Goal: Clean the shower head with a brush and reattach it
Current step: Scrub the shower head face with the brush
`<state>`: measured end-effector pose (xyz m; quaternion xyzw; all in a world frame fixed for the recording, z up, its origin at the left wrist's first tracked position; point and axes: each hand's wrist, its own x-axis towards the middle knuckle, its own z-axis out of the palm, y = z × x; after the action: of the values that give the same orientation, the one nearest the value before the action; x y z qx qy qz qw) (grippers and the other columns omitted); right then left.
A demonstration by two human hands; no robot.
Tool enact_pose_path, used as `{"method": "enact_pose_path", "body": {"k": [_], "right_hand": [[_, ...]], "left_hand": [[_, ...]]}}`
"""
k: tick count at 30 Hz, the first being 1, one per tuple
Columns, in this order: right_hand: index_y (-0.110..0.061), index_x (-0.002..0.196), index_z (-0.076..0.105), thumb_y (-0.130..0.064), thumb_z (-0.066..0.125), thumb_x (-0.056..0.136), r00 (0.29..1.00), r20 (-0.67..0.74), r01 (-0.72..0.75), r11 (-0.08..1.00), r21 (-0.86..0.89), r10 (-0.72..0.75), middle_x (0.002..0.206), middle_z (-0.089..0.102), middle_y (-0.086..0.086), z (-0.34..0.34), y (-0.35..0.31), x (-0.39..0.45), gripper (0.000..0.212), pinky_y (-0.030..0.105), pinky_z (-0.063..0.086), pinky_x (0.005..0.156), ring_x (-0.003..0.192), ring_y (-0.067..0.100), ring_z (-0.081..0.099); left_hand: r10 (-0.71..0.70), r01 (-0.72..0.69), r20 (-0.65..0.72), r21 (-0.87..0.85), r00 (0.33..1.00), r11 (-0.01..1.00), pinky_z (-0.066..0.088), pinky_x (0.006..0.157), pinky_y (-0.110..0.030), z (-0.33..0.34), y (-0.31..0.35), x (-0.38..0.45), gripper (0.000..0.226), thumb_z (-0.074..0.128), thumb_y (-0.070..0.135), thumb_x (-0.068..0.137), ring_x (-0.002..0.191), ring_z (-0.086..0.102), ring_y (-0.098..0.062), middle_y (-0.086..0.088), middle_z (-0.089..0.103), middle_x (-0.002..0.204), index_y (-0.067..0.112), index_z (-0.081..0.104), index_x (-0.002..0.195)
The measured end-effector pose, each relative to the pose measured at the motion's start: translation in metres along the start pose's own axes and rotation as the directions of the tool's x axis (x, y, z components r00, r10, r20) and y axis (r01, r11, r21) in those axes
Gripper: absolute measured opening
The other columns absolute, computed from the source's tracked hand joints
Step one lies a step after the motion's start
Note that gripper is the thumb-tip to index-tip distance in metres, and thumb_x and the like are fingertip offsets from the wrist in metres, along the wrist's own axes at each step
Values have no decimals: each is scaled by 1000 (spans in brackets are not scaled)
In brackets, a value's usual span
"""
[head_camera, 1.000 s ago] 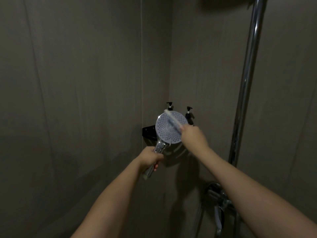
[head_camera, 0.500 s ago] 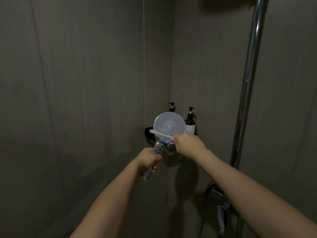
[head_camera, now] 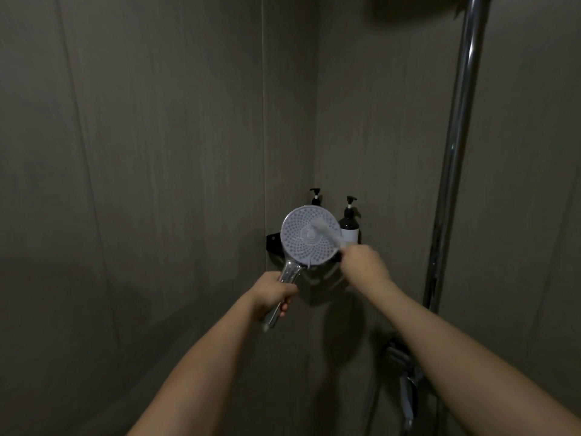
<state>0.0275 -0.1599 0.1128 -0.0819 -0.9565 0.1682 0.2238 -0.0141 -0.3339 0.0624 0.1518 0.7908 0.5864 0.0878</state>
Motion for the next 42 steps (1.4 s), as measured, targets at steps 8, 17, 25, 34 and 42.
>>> {"method": "enact_pose_path", "body": {"k": [8,17,25,34,42], "right_hand": [[-7,109,57,-13,34,96,975,30,223,972,-74,-221,95,65,17,1,-4,-8,27,38,50,67,83,32,64],[6,103,59,-11,33,99,987,-118,-95,989,112,109,101,63,21,-16,17,3,31,28,36,66,91,34,62],[-4,109,59,-16,33,98,989,76,128,992,9,-128,100,64,19,-6,-3,-4,30,35,47,66,82,31,61],[-7,106,61,-11,36,95,999,46,-14,994,107,9,99,65,18,6,12,-2,28,33,48,67,84,30,62],[-7,107,59,-18,34,99,989,-31,148,988,49,-147,94,65,16,1,7,-14,28,30,41,63,84,31,64]], "left_hand": [[4,-4,-9,-2,1000,1000,38,34,-19,4,1,2,20,50,-3,83,32,41,-10,-9,44,54,9,43,69],[-8,6,30,62,1000,998,39,33,-19,9,4,-1,20,51,-2,83,33,42,-9,-9,45,55,10,43,69],[-5,6,-19,22,1000,1000,37,33,-18,7,-4,1,22,50,-4,84,31,40,-9,-10,43,53,9,42,69],[12,-11,-21,30,1000,999,37,33,-18,3,2,0,22,48,-6,81,30,40,-11,-11,43,52,8,41,66],[9,-8,-39,38,999,999,37,33,-19,-2,5,-3,23,49,-5,82,29,39,-11,-7,43,45,8,42,65]]}}
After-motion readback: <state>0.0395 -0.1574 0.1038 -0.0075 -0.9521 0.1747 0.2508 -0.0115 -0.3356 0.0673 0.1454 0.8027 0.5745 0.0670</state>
